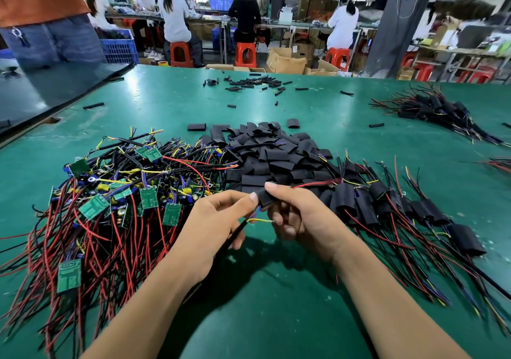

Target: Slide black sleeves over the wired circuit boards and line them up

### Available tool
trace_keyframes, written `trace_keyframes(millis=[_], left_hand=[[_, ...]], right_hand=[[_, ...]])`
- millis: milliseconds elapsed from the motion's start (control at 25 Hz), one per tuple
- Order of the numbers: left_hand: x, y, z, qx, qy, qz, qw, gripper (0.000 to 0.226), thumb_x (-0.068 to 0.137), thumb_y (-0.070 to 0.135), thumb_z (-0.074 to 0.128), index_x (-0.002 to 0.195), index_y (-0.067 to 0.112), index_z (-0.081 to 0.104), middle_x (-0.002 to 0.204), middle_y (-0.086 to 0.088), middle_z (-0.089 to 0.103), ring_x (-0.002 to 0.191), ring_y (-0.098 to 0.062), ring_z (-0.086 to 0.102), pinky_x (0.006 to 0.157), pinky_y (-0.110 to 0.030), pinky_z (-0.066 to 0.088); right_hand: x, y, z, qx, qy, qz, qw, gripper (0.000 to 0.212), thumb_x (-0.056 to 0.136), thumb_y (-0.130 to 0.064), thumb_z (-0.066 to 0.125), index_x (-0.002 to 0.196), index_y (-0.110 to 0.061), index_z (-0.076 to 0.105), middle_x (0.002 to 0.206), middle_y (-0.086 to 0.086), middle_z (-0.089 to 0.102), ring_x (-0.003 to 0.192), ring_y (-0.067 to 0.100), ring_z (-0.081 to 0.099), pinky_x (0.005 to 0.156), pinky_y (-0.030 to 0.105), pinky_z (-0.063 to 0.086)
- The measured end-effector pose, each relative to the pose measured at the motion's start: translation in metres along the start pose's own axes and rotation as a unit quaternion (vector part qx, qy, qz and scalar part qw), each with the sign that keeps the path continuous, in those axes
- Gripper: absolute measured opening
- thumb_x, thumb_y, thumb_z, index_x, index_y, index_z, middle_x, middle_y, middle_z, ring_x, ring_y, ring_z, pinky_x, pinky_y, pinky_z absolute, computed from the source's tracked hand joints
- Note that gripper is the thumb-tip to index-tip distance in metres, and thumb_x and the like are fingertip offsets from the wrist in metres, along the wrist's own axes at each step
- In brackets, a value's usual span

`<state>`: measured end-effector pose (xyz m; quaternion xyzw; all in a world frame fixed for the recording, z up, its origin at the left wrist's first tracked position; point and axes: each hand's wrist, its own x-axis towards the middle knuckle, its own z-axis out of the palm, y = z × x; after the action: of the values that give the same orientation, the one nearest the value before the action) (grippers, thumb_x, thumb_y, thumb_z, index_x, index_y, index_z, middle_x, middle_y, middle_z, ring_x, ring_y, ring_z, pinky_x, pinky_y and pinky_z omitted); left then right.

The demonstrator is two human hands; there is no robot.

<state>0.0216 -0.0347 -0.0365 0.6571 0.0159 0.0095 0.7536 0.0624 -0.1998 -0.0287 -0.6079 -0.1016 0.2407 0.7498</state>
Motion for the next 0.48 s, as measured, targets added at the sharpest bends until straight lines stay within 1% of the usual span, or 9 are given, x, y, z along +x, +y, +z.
trace_keyframes(millis=[80,120,200,280,320,360,440,480], left_hand=[[0.0,0.003,0.0,-0.039,-0.029,-0.021,0.999,0.029,0.066,0.046,0.076,0.073,0.018,0.074,0.069,-0.001,0.062,0.032,-0.013,0.04,0.035,-0.016,0.03],[0.0,0.005,0.0,-0.053,-0.034,-0.032,0.997,0.033,0.064,0.05,0.075,0.075,0.019,0.075,0.069,0.0,0.063,0.033,-0.013,0.041,0.035,-0.016,0.03],[0.001,0.008,0.001,-0.075,-0.029,-0.06,0.995,0.04,0.065,0.059,0.069,0.078,0.022,0.078,0.068,-0.001,0.065,0.035,-0.014,0.045,0.037,-0.017,0.033],[0.002,0.008,0.0,-0.103,-0.013,-0.083,0.991,0.05,0.073,0.065,0.059,0.083,0.02,0.078,0.068,-0.003,0.066,0.037,-0.017,0.046,0.039,-0.02,0.033],[0.003,0.008,-0.001,-0.118,-0.007,-0.087,0.989,0.055,0.079,0.066,0.053,0.088,0.017,0.077,0.069,-0.004,0.065,0.038,-0.018,0.046,0.04,-0.022,0.032],[0.004,0.007,-0.001,-0.128,-0.003,-0.089,0.988,0.059,0.086,0.065,0.047,0.095,0.014,0.076,0.068,-0.004,0.065,0.038,-0.018,0.046,0.041,-0.023,0.031],[0.004,0.005,0.0,-0.129,0.007,-0.092,0.987,0.061,0.094,0.06,0.041,0.105,0.009,0.071,0.067,-0.004,0.065,0.038,-0.018,0.047,0.041,-0.022,0.031],[0.004,0.004,0.001,-0.125,0.013,-0.095,0.988,0.059,0.096,0.058,0.041,0.106,0.008,0.07,0.067,-0.004,0.065,0.039,-0.018,0.047,0.04,-0.022,0.032]], right_hand=[[-0.004,-0.005,-0.003,0.047,-0.031,0.01,0.998,0.03,0.087,-0.037,0.064,0.066,-0.018,0.072,0.052,-0.001,0.051,0.035,0.008,0.032,0.038,0.018,0.025],[-0.005,-0.007,-0.002,0.071,-0.022,0.0,0.997,0.029,0.086,-0.035,0.066,0.062,-0.018,0.07,0.052,-0.001,0.054,0.033,0.009,0.034,0.039,0.019,0.026],[-0.003,-0.011,0.001,0.143,0.044,-0.05,0.987,0.028,0.08,-0.035,0.068,0.058,-0.017,0.07,0.055,0.002,0.06,0.033,0.011,0.04,0.04,0.02,0.03],[0.0,-0.016,0.001,0.231,0.133,-0.113,0.957,0.028,0.081,-0.035,0.064,0.061,-0.017,0.073,0.061,0.003,0.065,0.036,0.012,0.045,0.04,0.02,0.036],[0.0,-0.019,-0.002,0.261,0.178,-0.141,0.938,0.028,0.085,-0.035,0.063,0.068,-0.016,0.075,0.066,0.002,0.069,0.039,0.011,0.048,0.04,0.019,0.039],[-0.001,-0.021,-0.006,0.282,0.221,-0.168,0.919,0.024,0.09,-0.034,0.061,0.082,-0.016,0.075,0.074,0.001,0.073,0.042,0.01,0.051,0.042,0.018,0.043],[-0.003,-0.025,-0.014,0.305,0.292,-0.205,0.883,0.024,0.1,-0.031,0.055,0.114,-0.015,0.064,0.095,-0.002,0.078,0.05,0.008,0.06,0.048,0.018,0.05],[-0.005,-0.025,-0.018,0.316,0.319,-0.213,0.868,0.026,0.103,-0.03,0.051,0.124,-0.015,0.058,0.103,-0.004,0.078,0.055,0.008,0.064,0.051,0.017,0.051]])
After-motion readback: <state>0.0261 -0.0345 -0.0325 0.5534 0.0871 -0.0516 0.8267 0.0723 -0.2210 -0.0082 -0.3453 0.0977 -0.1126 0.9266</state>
